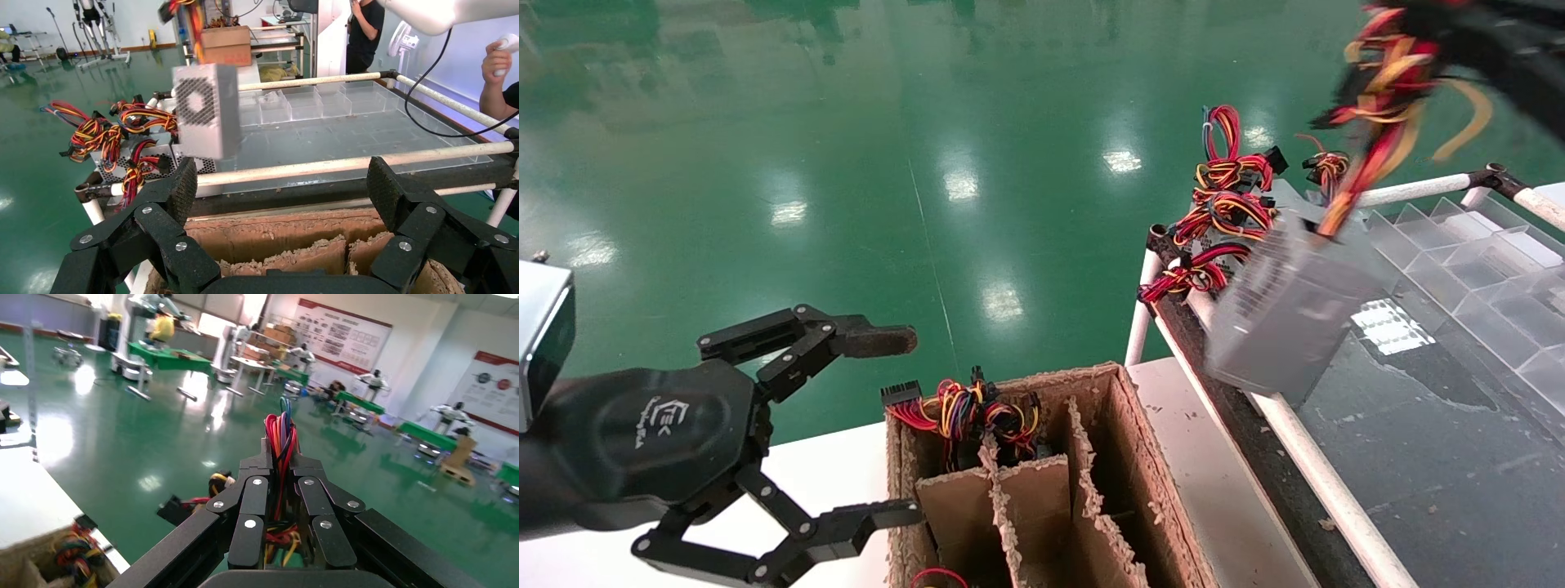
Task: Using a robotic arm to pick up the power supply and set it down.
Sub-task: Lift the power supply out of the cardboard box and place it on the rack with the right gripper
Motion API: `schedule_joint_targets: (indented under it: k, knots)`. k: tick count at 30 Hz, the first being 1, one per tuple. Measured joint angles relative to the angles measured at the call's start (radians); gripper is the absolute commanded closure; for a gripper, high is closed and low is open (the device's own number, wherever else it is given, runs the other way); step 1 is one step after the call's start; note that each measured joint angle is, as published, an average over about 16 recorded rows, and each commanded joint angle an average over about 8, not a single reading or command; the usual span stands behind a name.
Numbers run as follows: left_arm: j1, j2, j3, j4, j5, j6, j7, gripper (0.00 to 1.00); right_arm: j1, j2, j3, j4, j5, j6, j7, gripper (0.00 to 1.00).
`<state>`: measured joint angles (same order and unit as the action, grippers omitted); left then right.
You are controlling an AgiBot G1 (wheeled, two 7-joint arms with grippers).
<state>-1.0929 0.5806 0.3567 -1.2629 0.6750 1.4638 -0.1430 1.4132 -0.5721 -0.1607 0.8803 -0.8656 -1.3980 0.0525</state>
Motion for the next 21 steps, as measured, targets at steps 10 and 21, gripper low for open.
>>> schedule_joint_targets:
  k: [10,21]
  knots:
    - [0.0,0.0,0.0,0.0,0.0,0.0,0.0,0.0,0.012,0.135,0.025,-0.131,-0.013,-0.076,-0.052,1.0]
    - [0.0,0.0,0.0,0.0,0.0,0.0,0.0,0.0,0.004,0.183,-0.008,-0.282,-0.092,-0.112,-0.118,1.0]
